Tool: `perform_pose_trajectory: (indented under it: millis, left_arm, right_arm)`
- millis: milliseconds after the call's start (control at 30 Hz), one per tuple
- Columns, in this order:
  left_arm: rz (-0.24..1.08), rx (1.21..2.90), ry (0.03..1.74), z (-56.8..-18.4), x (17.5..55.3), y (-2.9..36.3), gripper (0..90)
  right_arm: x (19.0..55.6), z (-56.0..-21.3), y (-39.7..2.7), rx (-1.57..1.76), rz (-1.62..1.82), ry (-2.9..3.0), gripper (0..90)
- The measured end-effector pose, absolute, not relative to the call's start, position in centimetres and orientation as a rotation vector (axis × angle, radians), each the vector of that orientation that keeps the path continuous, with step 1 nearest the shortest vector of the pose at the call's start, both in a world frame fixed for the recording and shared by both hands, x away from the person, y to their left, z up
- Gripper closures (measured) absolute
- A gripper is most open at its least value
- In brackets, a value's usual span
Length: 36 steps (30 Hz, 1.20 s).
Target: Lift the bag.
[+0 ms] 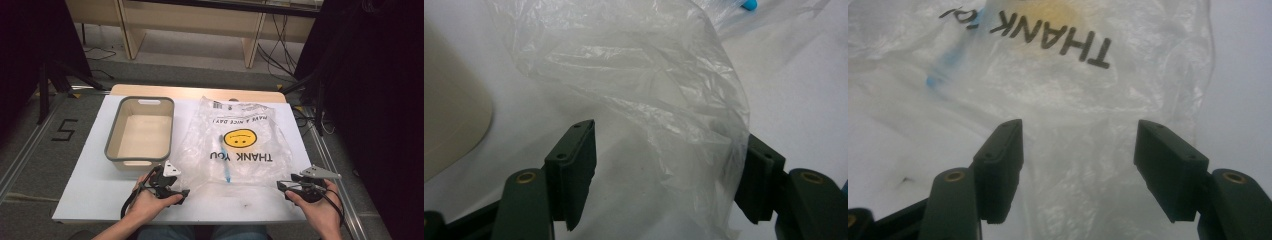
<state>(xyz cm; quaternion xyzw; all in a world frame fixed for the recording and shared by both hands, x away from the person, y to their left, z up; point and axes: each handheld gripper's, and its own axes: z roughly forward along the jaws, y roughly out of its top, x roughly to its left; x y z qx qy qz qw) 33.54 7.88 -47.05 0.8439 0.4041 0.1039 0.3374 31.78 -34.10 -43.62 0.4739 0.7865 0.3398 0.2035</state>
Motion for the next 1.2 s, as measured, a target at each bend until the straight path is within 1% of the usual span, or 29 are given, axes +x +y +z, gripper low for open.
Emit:
perform_pose_trajectory:
  millis: [100,300,467,667,967,1100,1133,1200]
  left_arm:
    - [0.269,2.201,1.049,-47.1,33.5,7.8,35.7]
    - [0.274,2.213,1.043,-47.1,33.4,8.1,35.4]
    - [0.271,2.224,1.033,-47.3,33.3,8.0,34.4]
    - [0.251,2.256,1.020,-48.0,33.6,7.9,33.7]
    - [0.239,2.267,1.010,-48.4,33.8,7.7,32.9]
    - [0.258,2.280,1.001,-48.4,33.8,7.7,35.2]
    - [0.270,2.292,0.995,-48.4,33.7,7.6,37.9]
    - [0.297,2.315,0.979,-48.3,33.6,7.4,38.8]
  right_arm:
    - [31.2,-43.7,-33.9,1.303,0.930,2.228,36.5]
    - [30.5,-44.1,-33.9,1.289,0.867,2.252,31.4]
    - [30.4,-44.8,-33.7,1.268,0.801,2.298,32.2]
    - [30.5,-45.6,-33.6,1.260,0.732,2.342,38.0]
    - [30.6,-46.3,-34.0,1.292,0.703,2.363,44.4]
    - [30.7,-46.4,-34.2,1.305,0.697,2.367,48.2]
    - [30.7,-46.5,-34.2,1.309,0.698,2.365,50.7]
    - [30.8,-46.6,-34.3,1.312,0.693,2.369,54.6]
